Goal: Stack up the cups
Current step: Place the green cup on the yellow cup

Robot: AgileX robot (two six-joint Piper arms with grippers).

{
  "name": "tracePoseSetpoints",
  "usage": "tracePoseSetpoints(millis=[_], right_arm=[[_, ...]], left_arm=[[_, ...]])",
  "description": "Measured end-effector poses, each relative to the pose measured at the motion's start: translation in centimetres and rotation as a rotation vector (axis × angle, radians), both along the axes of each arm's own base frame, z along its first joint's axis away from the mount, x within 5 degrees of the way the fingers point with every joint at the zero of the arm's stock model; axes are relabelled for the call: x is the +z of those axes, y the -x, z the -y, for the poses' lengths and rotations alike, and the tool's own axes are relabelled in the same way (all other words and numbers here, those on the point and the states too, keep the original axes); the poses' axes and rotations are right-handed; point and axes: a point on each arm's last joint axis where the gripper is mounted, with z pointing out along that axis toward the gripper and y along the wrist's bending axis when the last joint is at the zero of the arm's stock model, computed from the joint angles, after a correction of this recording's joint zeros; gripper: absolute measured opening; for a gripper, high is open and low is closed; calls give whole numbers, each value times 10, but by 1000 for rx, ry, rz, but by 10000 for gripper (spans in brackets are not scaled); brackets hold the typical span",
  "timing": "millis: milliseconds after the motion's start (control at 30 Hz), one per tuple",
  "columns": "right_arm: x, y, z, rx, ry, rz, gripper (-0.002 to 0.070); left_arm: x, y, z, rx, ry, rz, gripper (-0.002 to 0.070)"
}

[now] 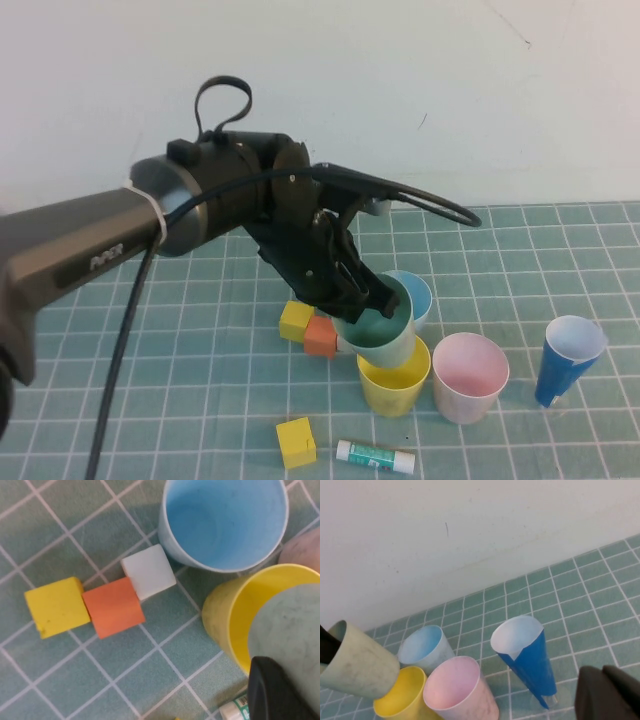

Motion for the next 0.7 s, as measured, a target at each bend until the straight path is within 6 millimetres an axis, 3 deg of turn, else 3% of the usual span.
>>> tracePoseSetpoints(millis=[333,400,567,633,700], right_arm=[[0,0,0,1,0,0,-3],[0,0,0,1,0,0,-3],[0,0,0,2,-11,1,-3],[1,1,-2,18,-13,-13,-3],[8,3,-4,57,28,-22,-3]], left_arm=[[-28,-4,8,-12,4,-65,21],[-29,-5,8,-11,6,-62,59],[-28,-9,10,1,27,-26,246],[-26,-9,10,-4,27,-29,286],[-21,-10,11,-13,23,-22,282]])
